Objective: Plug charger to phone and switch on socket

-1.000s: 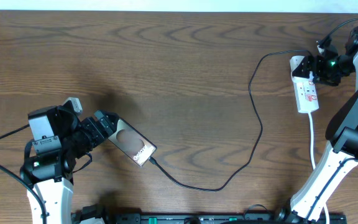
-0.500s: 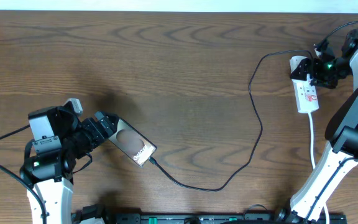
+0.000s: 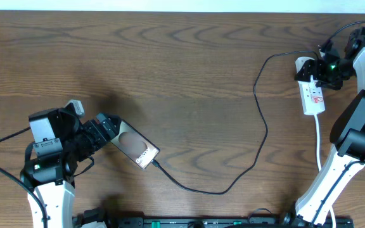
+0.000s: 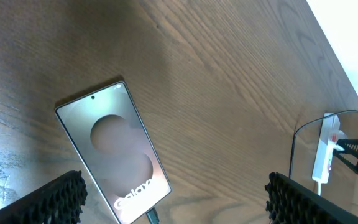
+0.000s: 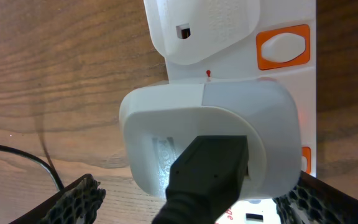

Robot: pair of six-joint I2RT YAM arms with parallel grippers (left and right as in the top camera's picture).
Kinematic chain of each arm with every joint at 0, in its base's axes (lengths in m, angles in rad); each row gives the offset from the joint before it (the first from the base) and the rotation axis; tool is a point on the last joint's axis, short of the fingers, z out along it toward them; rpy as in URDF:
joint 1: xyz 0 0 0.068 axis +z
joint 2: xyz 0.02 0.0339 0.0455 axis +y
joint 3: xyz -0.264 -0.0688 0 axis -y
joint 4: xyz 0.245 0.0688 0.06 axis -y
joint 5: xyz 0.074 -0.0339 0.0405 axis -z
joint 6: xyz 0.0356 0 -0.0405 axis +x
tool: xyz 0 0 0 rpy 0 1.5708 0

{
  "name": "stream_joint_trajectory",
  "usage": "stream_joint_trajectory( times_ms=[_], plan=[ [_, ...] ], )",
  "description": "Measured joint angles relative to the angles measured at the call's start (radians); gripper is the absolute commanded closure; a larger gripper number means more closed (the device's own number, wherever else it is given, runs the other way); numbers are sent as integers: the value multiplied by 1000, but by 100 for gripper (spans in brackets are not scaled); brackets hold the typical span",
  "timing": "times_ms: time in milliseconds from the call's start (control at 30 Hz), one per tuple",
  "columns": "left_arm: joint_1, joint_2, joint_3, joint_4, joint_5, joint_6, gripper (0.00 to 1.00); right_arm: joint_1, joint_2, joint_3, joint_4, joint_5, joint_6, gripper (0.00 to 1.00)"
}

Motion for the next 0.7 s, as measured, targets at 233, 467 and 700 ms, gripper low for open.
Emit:
stream_joint_trajectory(
  times_ms=[233,467,700],
  plan=[
    [0,0,0,-3,0,3,8,0,0,0,1,-17,8,1],
    [0,0,0,-6,0,3,9,12,-4,23,-66,27,101,1],
    [0,0,0,-6,0,3,8,2,-24,169,-208,221,236,1]
  ],
)
